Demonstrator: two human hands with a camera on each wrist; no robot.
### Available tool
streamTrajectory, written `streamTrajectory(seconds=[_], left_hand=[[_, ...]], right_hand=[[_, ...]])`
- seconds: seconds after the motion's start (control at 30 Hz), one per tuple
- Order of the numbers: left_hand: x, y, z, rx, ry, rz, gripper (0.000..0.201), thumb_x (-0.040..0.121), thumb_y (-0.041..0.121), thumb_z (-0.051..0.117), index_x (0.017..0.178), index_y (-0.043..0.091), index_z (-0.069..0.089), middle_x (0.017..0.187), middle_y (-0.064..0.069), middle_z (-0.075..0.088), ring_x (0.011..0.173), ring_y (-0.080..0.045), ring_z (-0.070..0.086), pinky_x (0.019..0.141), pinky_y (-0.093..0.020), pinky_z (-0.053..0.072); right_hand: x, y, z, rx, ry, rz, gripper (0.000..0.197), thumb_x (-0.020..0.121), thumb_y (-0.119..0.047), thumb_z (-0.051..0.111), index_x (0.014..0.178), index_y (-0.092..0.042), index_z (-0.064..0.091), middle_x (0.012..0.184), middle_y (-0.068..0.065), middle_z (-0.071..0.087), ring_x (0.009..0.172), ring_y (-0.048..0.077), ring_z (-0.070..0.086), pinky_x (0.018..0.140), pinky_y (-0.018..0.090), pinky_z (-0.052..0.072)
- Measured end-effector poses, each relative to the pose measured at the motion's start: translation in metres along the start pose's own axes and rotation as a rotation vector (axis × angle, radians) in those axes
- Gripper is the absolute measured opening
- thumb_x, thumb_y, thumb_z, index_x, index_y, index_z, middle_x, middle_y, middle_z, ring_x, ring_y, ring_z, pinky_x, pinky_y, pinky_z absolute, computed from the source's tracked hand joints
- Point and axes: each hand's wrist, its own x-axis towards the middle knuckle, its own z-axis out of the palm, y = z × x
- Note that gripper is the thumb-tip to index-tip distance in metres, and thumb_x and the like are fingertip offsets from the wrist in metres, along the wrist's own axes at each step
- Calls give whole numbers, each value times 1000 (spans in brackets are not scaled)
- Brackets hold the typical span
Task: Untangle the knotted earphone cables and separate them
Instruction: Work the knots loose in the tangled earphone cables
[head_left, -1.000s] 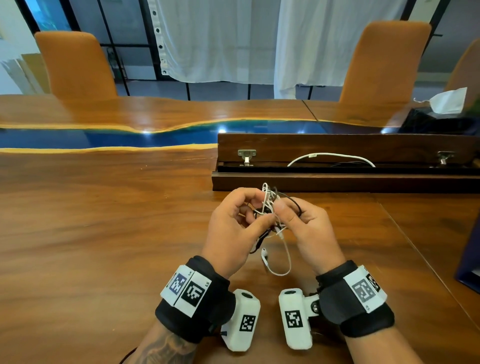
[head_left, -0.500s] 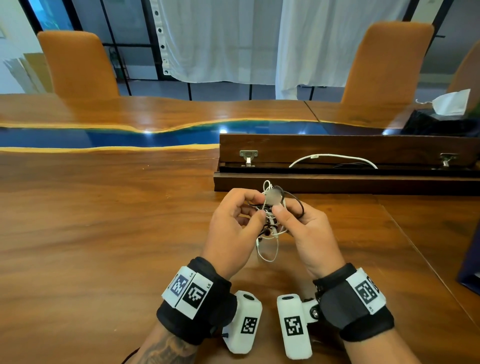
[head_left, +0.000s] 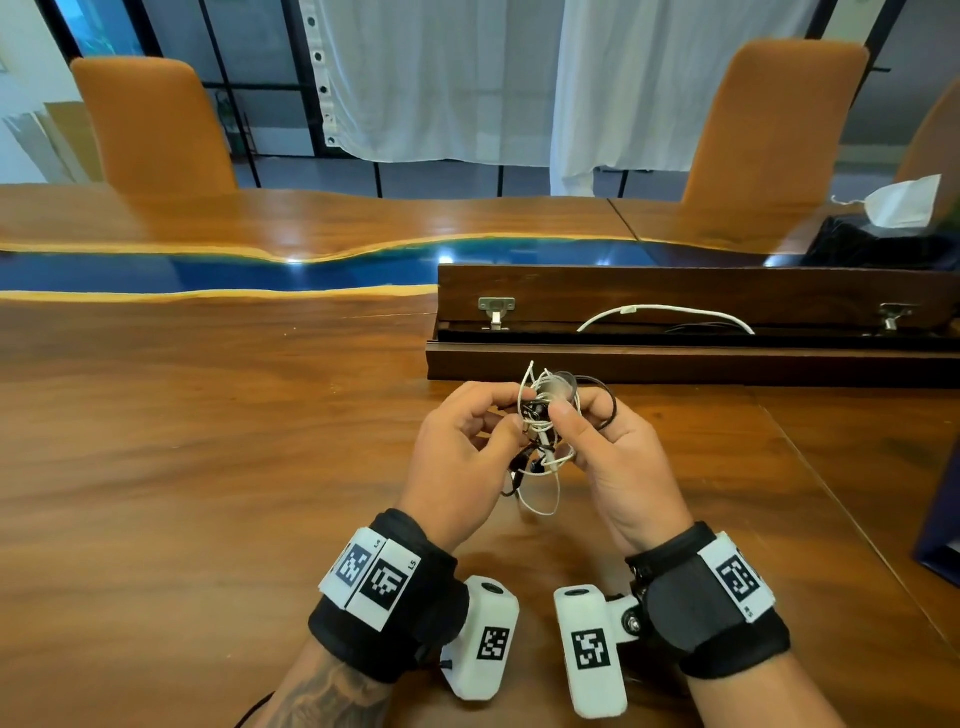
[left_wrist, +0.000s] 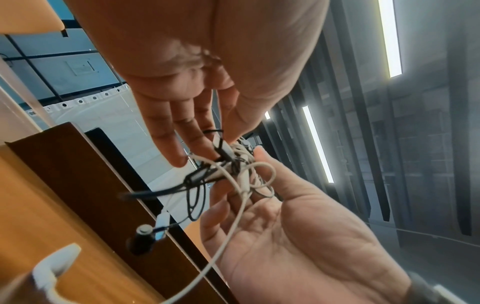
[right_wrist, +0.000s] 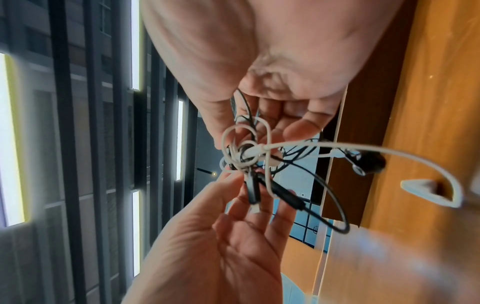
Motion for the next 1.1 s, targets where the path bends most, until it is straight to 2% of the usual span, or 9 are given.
streamTrajectory(seconds=[0.13, 0.3, 0.37, 0.47, 0.63, 0.77, 0.9, 1.03, 1.1], left_hand=[[1, -1, 1, -24, -18, -20, 27, 96, 0, 60, 113, 18, 71, 97, 0, 73, 85, -13, 71, 78, -25, 59], [1, -3, -1, 3, -25, -5, 24, 93, 5, 68, 109, 21, 73, 92, 5, 74, 79, -12, 72, 77, -30, 60], [0, -4, 0, -2, -32, -9, 24, 91, 6, 70, 108, 22, 73, 92, 6, 73, 78, -13, 71, 76, -31, 61], [-1, -2, 1, -6, -42, 4, 26, 89, 9, 73, 113, 21, 71, 94, 4, 72, 78, -15, 72, 72, -30, 61], [0, -4, 0, 56, -21, 75, 27, 91, 14, 72, 112, 30, 72, 102, 5, 67, 81, -18, 65, 72, -33, 59], [-1, -3, 2, 41, -48, 59, 33, 98, 10, 61, 117, 36, 67, 99, 9, 68, 85, -12, 65, 74, -24, 55], [-1, 0, 3, -37, -26, -8, 34, 100, 4, 53, 107, 35, 66, 80, 11, 68, 72, -2, 63, 65, -15, 50], [0, -1, 3, -31, 42, -28, 25, 100, 7, 55, 112, 24, 69, 88, 1, 69, 73, -8, 63, 64, -17, 50], [1, -4, 3, 9, 66, -18, 20, 99, 13, 59, 110, 25, 70, 91, 1, 70, 77, -14, 64, 66, -20, 51]], right_hand=[[-1, -2, 0, 61, 6, 22, 14, 89, -32, 72, 99, -23, 76, 104, 10, 74, 95, 26, 68, 85, 45, 55], [0, -3, -2, 50, 18, 68, 20, 97, -4, 58, 101, -17, 72, 98, 6, 74, 88, 19, 67, 80, 37, 54], [-1, -3, -2, 44, 15, 93, 21, 97, -1, 55, 103, -15, 70, 98, 6, 75, 88, 19, 68, 80, 38, 55], [-2, -5, -1, 42, -12, 98, 10, 96, -13, 61, 102, -12, 69, 96, 7, 74, 88, 20, 69, 79, 37, 58], [-4, -8, 4, -32, -29, 36, 28, 87, -31, 64, 101, -8, 71, 89, 3, 74, 85, 11, 70, 74, 21, 55], [-3, -7, 5, -14, 57, 41, 16, 96, -18, 62, 107, -9, 70, 97, 7, 75, 87, 15, 71, 73, 24, 57], [-2, -5, 5, 19, 83, 20, 13, 98, -7, 59, 102, -14, 69, 96, 5, 74, 87, 21, 69, 78, 34, 58], [-3, -7, 6, 5, 55, -7, 19, 97, -1, 55, 97, -14, 69, 89, 0, 73, 82, 16, 66, 75, 32, 56], [-4, -8, 6, 22, 35, 2, 17, 96, -5, 58, 94, -17, 71, 88, 2, 72, 80, 17, 64, 73, 33, 55]])
